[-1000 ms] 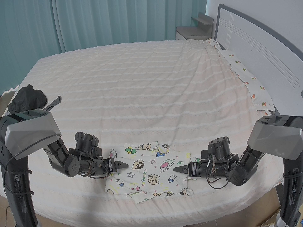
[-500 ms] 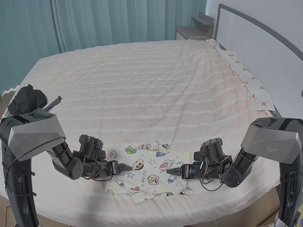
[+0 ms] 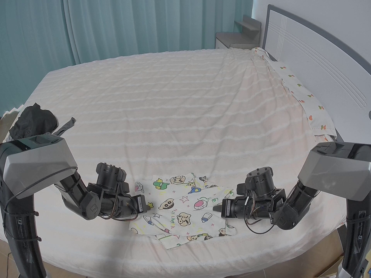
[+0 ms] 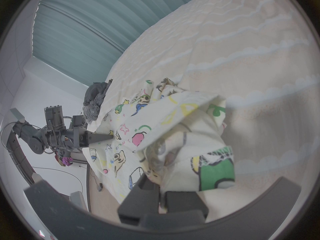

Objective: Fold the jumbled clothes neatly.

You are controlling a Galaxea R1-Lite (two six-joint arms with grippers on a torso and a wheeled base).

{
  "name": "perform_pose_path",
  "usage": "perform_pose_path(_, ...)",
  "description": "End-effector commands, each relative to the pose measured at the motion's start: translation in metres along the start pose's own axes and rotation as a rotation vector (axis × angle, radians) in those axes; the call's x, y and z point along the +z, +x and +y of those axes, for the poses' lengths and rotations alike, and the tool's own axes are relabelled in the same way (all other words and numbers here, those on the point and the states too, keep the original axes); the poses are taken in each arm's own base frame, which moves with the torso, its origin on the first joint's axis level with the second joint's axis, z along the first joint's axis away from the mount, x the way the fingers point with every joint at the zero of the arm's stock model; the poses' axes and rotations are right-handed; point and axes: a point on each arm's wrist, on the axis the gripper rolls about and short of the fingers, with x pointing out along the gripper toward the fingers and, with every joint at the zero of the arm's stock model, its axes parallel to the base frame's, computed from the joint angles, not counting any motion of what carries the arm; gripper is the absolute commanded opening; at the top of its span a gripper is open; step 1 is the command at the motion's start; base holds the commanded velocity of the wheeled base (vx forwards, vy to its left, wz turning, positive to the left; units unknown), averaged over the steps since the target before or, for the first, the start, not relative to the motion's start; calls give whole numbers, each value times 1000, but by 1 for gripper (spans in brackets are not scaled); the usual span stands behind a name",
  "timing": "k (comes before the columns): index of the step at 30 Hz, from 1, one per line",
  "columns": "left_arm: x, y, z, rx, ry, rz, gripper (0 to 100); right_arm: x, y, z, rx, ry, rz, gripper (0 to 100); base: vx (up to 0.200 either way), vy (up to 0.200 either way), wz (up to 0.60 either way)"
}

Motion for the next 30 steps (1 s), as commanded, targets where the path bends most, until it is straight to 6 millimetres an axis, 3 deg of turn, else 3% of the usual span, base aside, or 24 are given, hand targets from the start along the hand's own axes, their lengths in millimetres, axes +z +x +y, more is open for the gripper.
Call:
perform_pose_path(1,6,-24,-21,-48,17,-55,0,11,-19,20,46,11,-47,0,0,0,0)
perform_pose_path(6,9,-30,-36,-44,3,-104,0,13,-20,21,47,11,-54,0,0,0,0)
perform_pose_path(15,6,-29,-48,-42,22,-115,0,16,-24,22,53,12,-68,0,0,0,0)
perform_pose_path(30,4,-37,-76,-100,22,-134,0,27,-48,20,47,24,-117,0,0,-200,0)
